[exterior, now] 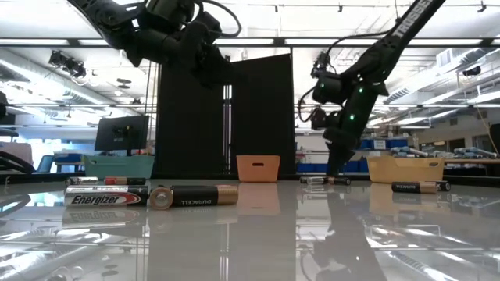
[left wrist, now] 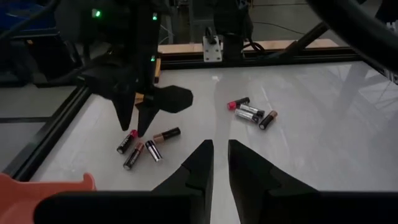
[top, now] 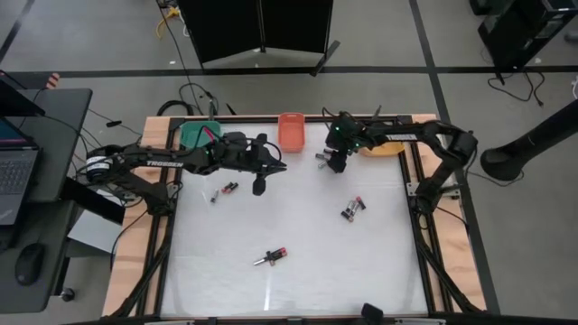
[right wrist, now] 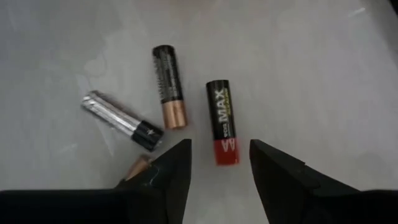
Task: Sort batteries
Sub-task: Put the top right red battery into the orange container
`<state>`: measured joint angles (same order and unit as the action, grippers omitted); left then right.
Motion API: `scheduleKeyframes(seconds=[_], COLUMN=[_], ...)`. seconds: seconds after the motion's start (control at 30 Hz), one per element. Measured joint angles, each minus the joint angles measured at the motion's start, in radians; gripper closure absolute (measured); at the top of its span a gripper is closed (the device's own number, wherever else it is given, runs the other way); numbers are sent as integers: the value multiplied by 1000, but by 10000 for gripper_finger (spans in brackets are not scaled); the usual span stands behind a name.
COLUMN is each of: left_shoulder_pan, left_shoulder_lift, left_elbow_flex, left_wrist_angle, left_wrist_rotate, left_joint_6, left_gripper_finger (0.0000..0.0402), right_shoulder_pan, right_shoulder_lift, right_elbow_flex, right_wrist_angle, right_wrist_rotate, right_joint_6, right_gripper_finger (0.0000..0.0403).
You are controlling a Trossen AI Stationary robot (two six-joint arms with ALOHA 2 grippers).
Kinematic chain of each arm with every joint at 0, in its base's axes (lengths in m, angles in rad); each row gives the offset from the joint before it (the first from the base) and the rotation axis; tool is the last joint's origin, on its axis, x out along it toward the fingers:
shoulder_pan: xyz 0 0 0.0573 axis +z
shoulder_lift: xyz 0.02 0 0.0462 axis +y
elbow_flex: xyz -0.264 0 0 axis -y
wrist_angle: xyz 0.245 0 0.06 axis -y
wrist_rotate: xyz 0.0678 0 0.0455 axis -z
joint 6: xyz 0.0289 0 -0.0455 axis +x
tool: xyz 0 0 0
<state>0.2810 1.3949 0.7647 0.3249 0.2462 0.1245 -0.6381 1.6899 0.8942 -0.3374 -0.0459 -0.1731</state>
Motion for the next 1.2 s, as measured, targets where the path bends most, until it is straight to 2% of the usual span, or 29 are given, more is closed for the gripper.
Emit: scheduleKeyframes(seconds=[0.23, 0.5, 0.77, 0.97, 1.2], left_shoulder_pan=[0, 0, 0, 0, 4], left_shoulder_lift=[0, 0, 0, -2, -14], left_elbow_flex=[0, 0, -91, -131, -131], left_wrist_angle=[-2, -11, 112, 184, 215], left_wrist_rotate=[-2, -2, -73, -81, -92], left_joint_6=[-2, -43, -76, -97, -87], left_gripper_finger=[347, 347, 350, 359, 364], right_shoulder_pan=[-10, -13, -13, -4, 84], right_shoulder_lift=[44, 42, 24, -54, -88], right_elbow_flex=[10, 11, 9, 12, 179], right_wrist_angle=[11, 6, -7, -38, -158], right_wrist_rotate=[23, 28, 28, 27, 49], right_joint_6=[-6, -7, -14, -6, 10], right_gripper_finger=[259, 345, 347, 347, 347])
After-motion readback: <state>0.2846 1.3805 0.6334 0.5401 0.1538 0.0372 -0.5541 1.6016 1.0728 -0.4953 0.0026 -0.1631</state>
